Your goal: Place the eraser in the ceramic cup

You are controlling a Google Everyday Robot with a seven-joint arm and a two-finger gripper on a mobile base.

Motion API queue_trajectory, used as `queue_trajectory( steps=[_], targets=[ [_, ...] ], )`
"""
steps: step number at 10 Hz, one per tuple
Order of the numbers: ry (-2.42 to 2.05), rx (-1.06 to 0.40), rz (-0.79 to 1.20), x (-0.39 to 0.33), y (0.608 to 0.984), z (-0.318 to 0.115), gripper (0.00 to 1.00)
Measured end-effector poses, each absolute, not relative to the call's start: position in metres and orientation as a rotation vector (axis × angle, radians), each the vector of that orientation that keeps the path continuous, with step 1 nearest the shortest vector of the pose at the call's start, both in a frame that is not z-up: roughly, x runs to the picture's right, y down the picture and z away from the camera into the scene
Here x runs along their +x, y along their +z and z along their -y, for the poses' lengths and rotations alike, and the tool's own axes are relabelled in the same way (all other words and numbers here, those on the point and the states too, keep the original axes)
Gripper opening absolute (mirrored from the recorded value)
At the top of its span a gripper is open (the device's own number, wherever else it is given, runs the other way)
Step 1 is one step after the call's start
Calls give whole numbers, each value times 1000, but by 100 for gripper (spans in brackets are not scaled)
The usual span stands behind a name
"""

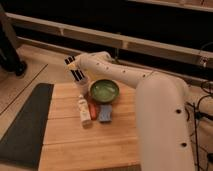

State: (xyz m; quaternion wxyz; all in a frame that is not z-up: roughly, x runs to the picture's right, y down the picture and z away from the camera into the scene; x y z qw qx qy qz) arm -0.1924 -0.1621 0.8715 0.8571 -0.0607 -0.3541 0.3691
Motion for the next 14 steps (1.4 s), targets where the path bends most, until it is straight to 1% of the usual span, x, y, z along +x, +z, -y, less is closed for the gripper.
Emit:
queue_trajectory(
  steps=[1,3,4,5,6,14],
  targets=[
    [786,-133,748,-191,874,158,20],
    [797,-142,754,-192,876,152,37],
    [804,-147,755,-191,877,149,49],
    [808,-148,757,-190,878,148,58],
    [810,-147,758,-189,877,147,63],
    [826,-136,760,-178,873,143,63]
  ],
)
